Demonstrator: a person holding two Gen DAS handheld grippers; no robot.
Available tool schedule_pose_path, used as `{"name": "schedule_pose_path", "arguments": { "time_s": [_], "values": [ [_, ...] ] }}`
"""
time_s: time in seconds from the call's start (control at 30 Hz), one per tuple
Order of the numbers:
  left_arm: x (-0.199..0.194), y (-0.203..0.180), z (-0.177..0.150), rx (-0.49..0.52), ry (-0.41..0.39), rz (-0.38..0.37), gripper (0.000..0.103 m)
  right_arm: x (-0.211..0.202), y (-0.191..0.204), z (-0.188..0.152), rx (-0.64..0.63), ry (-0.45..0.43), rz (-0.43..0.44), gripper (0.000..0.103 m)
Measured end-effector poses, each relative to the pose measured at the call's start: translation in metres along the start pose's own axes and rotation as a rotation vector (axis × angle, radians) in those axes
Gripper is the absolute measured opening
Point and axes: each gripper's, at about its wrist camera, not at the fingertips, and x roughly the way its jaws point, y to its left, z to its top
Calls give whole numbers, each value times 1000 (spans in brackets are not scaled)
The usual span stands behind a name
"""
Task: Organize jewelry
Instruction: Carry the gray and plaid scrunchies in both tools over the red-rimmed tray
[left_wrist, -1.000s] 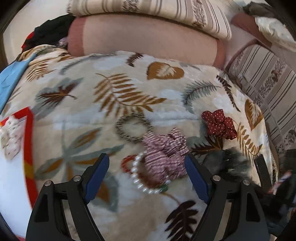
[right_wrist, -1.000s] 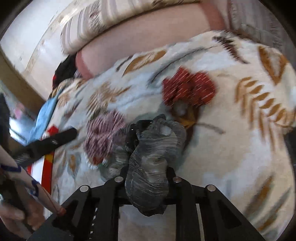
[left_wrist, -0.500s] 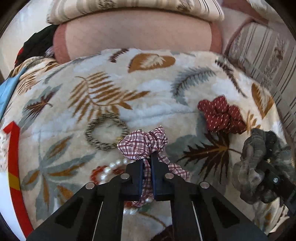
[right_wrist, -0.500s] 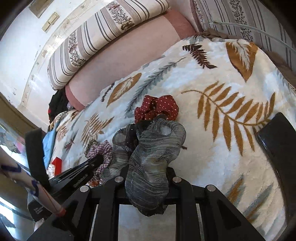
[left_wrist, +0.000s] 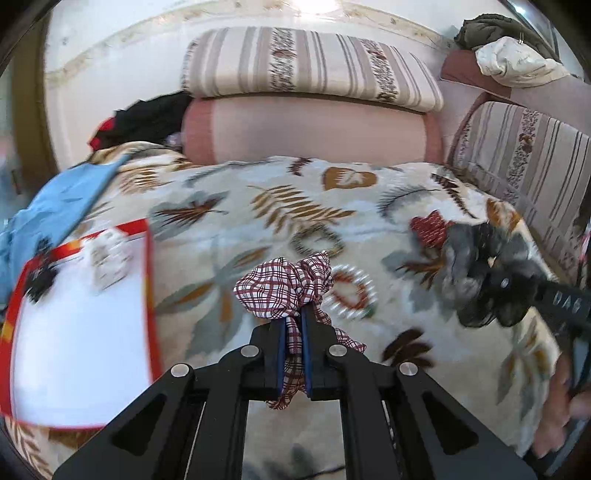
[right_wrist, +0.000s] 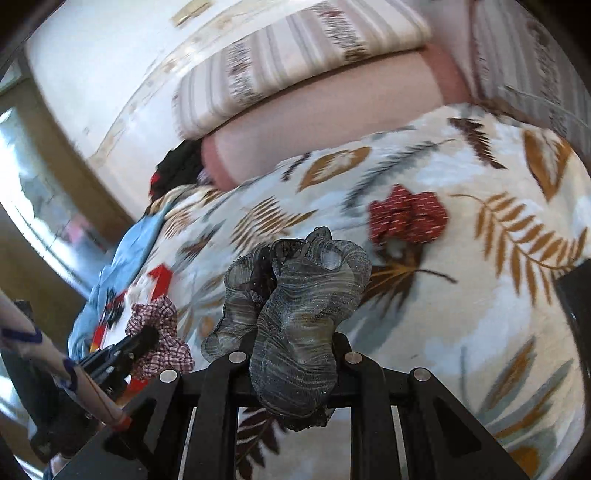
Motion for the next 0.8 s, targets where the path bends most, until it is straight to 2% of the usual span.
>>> {"name": "schedule_pose_path", "arguments": {
  "time_s": [0.1,0.2,0.37,0.8],
  "values": [
    [3,5,-6,0,2,1,7,5,16,-9,-72,0,-11,20],
    [-1,4,-4,21,-31,10,7,10,23,-17,-101,10,-14,20],
    [1,2,-8,63,-42,29,7,19,23,-22,-103,24,-29,20],
    [7,4,-9,73,-32,48,8,22,24,-25,-102,26,-26,20]
  ]
}}
